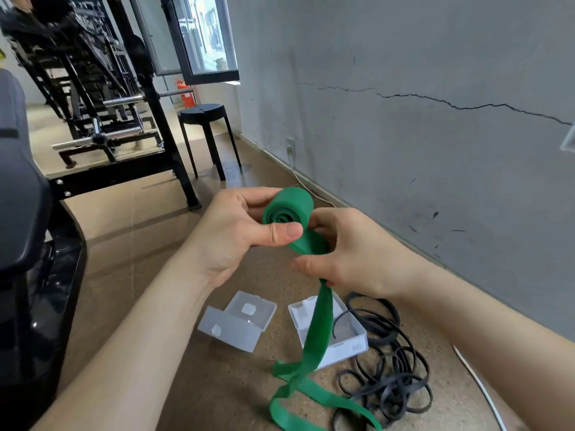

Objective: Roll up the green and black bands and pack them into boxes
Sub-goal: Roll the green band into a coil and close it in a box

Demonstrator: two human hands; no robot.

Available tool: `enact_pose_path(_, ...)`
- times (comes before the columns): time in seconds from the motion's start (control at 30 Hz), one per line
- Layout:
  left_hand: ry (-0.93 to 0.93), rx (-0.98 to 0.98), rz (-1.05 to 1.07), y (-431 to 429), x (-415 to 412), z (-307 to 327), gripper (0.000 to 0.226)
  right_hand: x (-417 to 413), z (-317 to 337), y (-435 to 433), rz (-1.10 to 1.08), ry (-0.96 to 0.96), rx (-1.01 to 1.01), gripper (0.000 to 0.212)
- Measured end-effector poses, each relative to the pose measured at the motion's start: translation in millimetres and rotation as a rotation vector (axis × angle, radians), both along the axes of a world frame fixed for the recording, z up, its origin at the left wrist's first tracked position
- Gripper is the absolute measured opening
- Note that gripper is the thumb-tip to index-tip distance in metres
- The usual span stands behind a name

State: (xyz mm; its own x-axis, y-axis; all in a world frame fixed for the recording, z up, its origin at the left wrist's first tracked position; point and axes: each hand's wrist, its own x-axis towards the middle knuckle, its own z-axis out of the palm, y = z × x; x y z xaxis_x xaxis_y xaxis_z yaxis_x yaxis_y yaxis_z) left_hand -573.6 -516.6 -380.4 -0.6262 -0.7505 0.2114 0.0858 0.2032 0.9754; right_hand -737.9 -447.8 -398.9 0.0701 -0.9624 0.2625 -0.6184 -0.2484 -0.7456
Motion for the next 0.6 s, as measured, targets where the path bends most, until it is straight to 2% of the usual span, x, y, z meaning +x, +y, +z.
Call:
enact_pose_path(0.13,-0.041,0.017,0.018,5,-1,2,0.043,-2,1,4,-0.076,0.292,-0.082,0.023)
enact_pose_path(0.23,-0.088,-0.060,0.066,5,-3,4,0.053,-7,4,5,-0.080,0.342,-0.109,0.018)
enact_pose_path(0.3,-0.157,-0.145,0.099,4,-3,5,0.056,-13,6,5,-0.054,0.264,-0.084,0.016)
enact_pose_path(0.37,-0.248,-0.241,0.126,5,-2,7,0.055,-20,10,7,0.020,0.105,0.001,0.017)
enact_pose_path(0.43,-0.382,-0.388,0.179,6,-2,10,0.054,-25,14,8,0.114,-0.058,0.105,0.037)
enact_pose_path(0.5,-0.532,-0.540,0.202,9,-6,11,0.049,-24,13,9,0.091,-0.190,0.182,0.058)
enact_pose_path(0.6,-0.708,-0.723,0.204,14,-13,8,0.044,-16,8,6,-0.014,-0.253,0.177,0.063)
